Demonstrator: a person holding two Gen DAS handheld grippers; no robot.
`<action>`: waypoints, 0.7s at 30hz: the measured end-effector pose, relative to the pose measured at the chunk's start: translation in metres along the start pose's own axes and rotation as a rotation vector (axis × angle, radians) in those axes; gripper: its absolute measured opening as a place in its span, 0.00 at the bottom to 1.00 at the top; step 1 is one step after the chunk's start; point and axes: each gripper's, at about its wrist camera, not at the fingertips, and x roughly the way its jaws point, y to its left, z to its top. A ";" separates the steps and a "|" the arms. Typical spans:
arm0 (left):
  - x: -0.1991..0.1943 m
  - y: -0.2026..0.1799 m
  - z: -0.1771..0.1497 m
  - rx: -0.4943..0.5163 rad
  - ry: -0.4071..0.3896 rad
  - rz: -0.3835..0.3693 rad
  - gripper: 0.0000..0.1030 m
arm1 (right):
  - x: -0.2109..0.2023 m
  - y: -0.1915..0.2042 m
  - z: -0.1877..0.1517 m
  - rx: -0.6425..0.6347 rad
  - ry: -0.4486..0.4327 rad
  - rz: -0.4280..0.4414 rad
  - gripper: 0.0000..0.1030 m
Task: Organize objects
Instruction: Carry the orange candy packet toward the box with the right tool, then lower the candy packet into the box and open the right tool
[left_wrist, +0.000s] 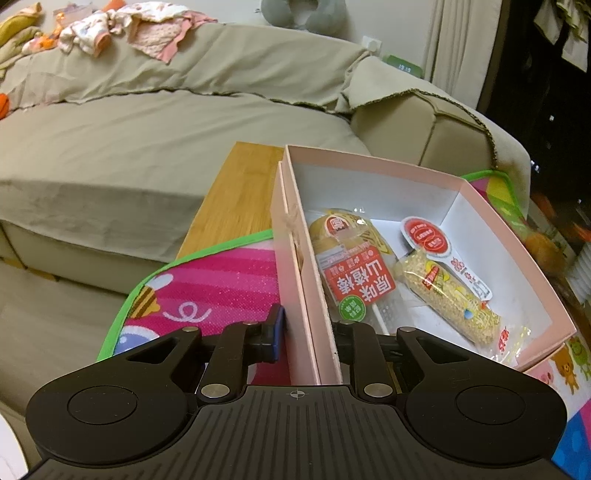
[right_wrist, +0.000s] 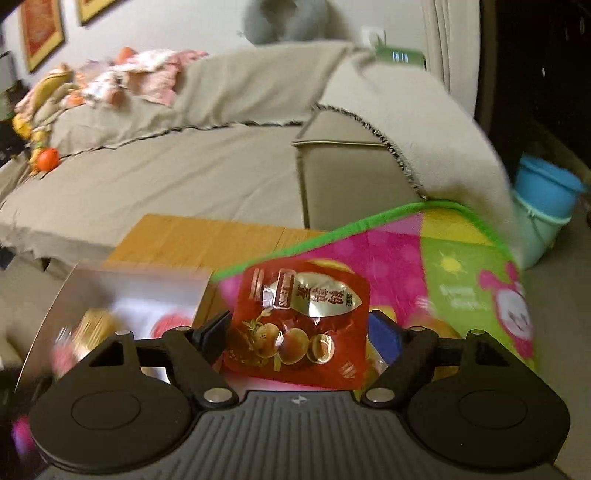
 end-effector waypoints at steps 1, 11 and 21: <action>0.000 0.000 0.000 0.000 -0.001 0.000 0.19 | -0.015 0.004 -0.014 -0.028 -0.009 -0.013 0.77; 0.001 -0.001 0.001 0.010 0.001 0.008 0.18 | -0.088 0.036 -0.156 -0.191 0.061 -0.083 0.70; 0.001 -0.002 0.000 0.010 0.004 0.018 0.18 | -0.089 0.013 -0.173 0.000 0.028 -0.184 1.00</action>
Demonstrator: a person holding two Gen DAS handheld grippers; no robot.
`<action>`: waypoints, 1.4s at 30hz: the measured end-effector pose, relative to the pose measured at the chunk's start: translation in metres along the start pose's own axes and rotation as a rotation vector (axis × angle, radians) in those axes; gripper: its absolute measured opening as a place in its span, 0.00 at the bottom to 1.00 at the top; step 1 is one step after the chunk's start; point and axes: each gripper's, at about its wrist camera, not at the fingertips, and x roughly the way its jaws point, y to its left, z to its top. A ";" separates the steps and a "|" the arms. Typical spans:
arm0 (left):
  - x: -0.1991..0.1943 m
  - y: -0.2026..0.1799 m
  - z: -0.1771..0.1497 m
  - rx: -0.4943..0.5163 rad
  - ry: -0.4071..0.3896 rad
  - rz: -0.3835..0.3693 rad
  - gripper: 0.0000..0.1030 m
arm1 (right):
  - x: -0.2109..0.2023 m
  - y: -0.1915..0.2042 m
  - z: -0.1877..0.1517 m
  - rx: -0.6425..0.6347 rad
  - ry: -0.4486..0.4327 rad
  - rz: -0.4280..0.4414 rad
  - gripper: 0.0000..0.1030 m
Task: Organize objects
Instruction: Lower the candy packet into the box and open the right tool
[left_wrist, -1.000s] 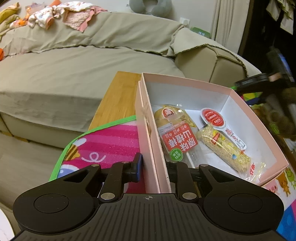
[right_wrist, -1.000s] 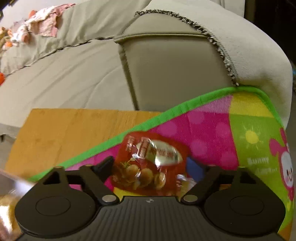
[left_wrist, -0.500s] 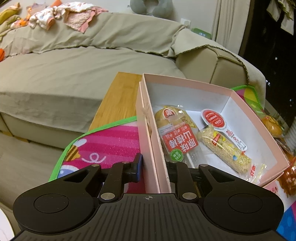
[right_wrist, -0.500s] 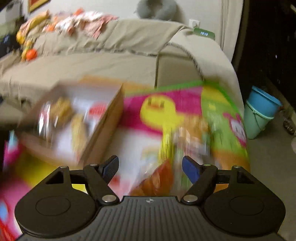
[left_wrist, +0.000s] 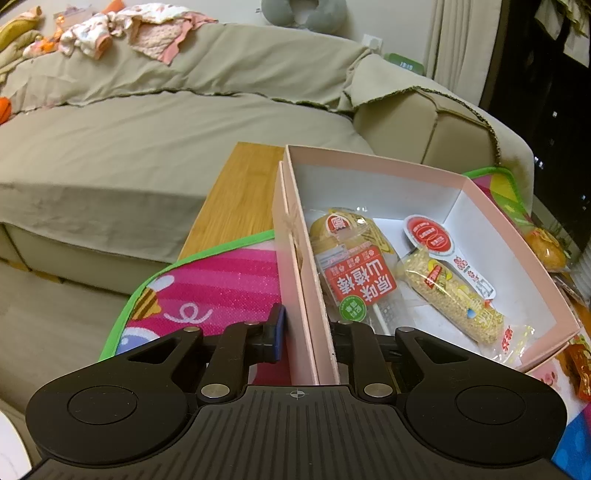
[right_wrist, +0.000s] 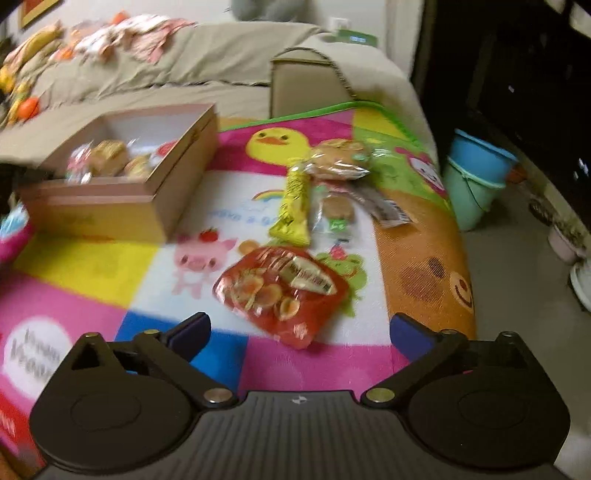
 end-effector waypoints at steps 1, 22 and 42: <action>0.000 0.000 0.000 0.000 0.000 0.001 0.18 | 0.004 -0.002 0.003 0.041 -0.002 0.009 1.00; 0.001 -0.001 0.002 0.046 -0.015 -0.013 0.18 | 0.015 0.027 0.010 0.046 0.046 0.048 0.76; -0.003 0.000 0.001 0.027 -0.010 -0.024 0.18 | -0.068 0.101 0.091 -0.154 -0.212 0.266 0.72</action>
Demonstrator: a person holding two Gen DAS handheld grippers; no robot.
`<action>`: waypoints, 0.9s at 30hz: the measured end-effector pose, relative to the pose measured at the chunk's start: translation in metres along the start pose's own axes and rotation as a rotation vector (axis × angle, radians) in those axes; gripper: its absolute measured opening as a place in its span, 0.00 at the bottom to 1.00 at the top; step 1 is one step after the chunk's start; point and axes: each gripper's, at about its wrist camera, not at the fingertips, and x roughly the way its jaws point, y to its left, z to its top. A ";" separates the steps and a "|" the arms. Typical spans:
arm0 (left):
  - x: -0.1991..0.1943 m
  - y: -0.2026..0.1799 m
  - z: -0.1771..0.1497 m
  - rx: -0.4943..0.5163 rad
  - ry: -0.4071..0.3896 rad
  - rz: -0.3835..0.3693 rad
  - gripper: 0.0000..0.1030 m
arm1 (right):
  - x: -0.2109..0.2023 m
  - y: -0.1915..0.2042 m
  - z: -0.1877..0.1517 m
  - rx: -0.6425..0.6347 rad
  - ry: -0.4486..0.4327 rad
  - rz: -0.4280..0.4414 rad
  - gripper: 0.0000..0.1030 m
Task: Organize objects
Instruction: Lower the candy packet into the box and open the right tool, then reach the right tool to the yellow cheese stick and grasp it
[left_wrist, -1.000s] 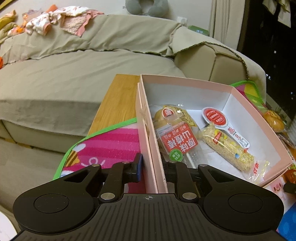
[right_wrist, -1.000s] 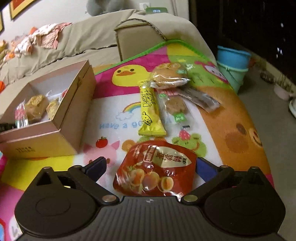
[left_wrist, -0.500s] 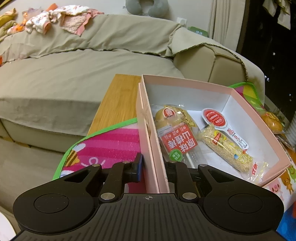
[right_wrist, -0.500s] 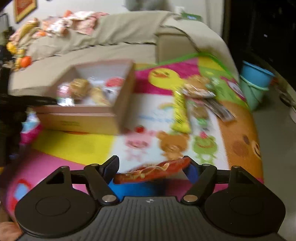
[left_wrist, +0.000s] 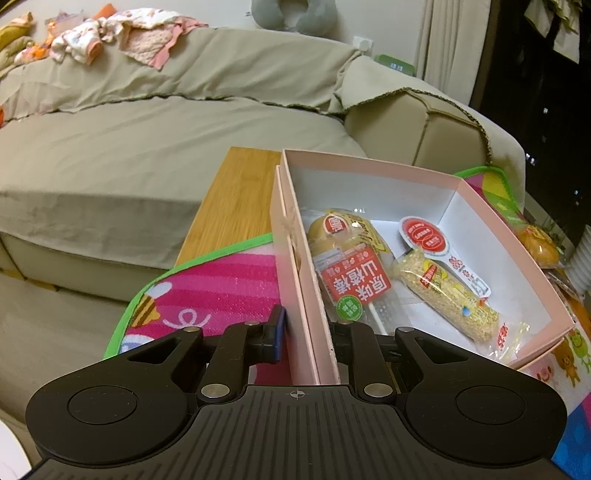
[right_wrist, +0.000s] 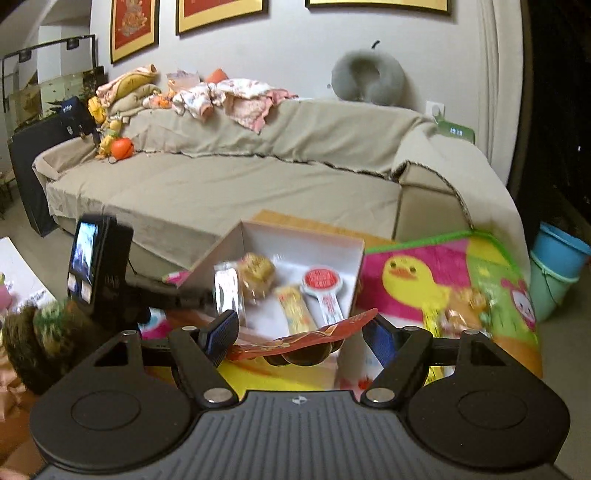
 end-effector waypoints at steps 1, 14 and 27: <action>0.000 0.000 0.000 0.000 0.000 -0.001 0.18 | 0.003 0.001 0.007 -0.005 -0.011 0.001 0.72; 0.002 0.000 0.001 0.000 0.007 -0.001 0.19 | 0.071 -0.035 0.087 0.165 -0.151 0.015 0.97; 0.002 -0.001 0.001 -0.017 0.008 0.008 0.18 | 0.046 -0.054 -0.062 0.024 0.018 -0.259 1.00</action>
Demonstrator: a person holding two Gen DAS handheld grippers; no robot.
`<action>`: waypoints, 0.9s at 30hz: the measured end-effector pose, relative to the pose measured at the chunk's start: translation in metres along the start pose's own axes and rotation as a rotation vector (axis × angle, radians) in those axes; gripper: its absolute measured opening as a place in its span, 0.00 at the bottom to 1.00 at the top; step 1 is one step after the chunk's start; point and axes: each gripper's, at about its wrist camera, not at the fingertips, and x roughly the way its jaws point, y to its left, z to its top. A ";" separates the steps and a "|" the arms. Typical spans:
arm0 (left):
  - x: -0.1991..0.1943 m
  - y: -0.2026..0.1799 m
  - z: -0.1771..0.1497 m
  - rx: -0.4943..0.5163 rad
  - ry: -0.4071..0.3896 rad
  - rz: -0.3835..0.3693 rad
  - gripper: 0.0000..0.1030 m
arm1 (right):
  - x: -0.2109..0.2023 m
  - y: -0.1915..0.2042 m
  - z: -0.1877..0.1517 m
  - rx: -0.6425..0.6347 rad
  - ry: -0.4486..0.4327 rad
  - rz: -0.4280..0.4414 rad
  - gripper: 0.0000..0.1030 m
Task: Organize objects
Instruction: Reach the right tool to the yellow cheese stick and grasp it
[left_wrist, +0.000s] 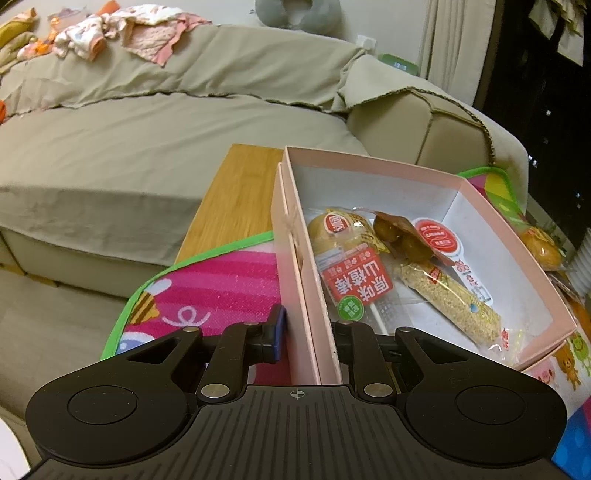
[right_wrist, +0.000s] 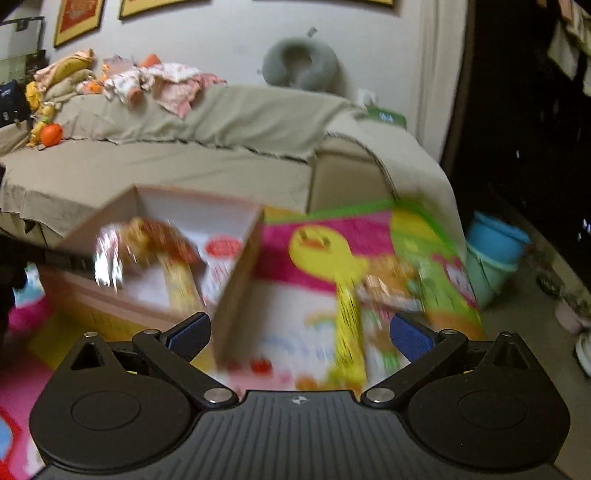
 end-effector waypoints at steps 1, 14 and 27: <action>0.000 0.000 0.000 -0.004 0.001 0.003 0.18 | 0.001 -0.006 -0.007 0.021 0.014 -0.008 1.00; -0.002 -0.005 -0.002 0.006 0.005 0.023 0.18 | 0.032 -0.052 -0.022 0.160 0.078 0.004 0.78; -0.001 -0.004 -0.003 0.013 0.006 0.021 0.18 | 0.121 -0.059 0.017 0.204 0.196 0.032 0.26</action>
